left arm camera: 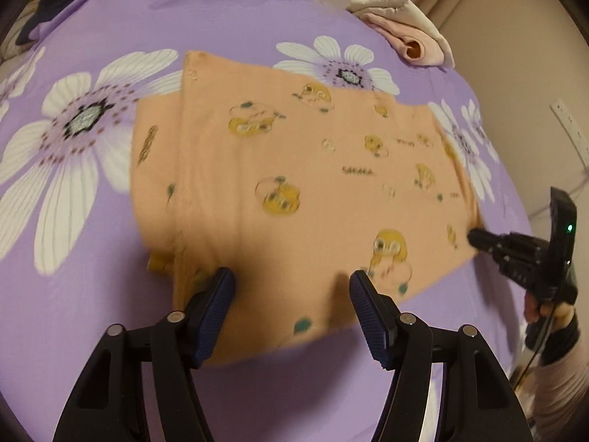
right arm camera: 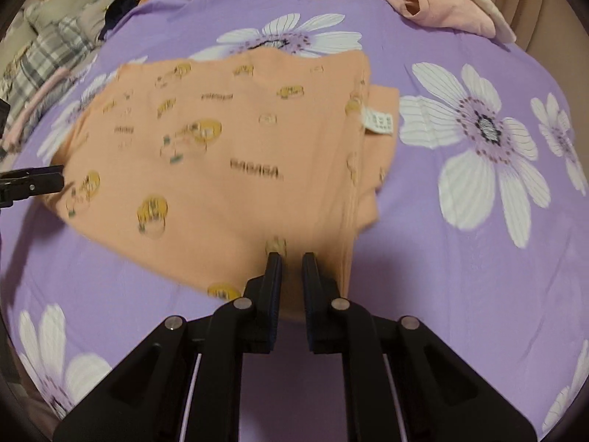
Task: Fold small clothes
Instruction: 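Open both tools and withdraw them from the folded shirt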
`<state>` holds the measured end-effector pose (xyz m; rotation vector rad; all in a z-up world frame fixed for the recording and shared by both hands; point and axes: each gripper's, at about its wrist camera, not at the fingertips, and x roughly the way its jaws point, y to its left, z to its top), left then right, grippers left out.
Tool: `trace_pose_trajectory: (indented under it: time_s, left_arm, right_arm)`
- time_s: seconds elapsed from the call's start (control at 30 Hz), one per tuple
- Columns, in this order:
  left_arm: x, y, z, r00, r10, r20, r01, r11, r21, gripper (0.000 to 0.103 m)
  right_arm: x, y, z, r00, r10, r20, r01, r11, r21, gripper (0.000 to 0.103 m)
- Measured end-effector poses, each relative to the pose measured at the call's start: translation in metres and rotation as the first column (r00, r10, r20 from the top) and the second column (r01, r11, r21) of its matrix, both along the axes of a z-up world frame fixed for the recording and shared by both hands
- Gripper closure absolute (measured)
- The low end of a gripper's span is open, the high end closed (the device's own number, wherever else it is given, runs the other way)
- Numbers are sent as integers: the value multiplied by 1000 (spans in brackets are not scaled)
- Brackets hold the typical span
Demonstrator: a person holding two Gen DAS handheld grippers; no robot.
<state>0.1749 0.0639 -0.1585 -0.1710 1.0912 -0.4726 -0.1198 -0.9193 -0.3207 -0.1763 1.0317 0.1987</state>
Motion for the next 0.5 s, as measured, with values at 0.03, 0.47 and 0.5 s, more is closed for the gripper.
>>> trace_pose_trajectory:
  time_s: [0.03, 0.47, 0.5]
  left_arm:
    - [-2, 1, 1, 1000, 2, 0, -2, 1000, -9, 38]
    - [-39, 26, 25, 993, 116, 6, -115, 989, -88, 38]
    - [-42, 29, 28, 992, 130, 3, -129, 986, -103, 38]
  right_arm:
    - [-3, 0, 0, 1000, -4, 3, 4, 1000, -7, 93]
    - [-50, 17, 29, 989, -43, 141, 54, 996, -75, 82]
    - [-54, 18, 33, 987, -43, 157, 55, 996, -73, 79]
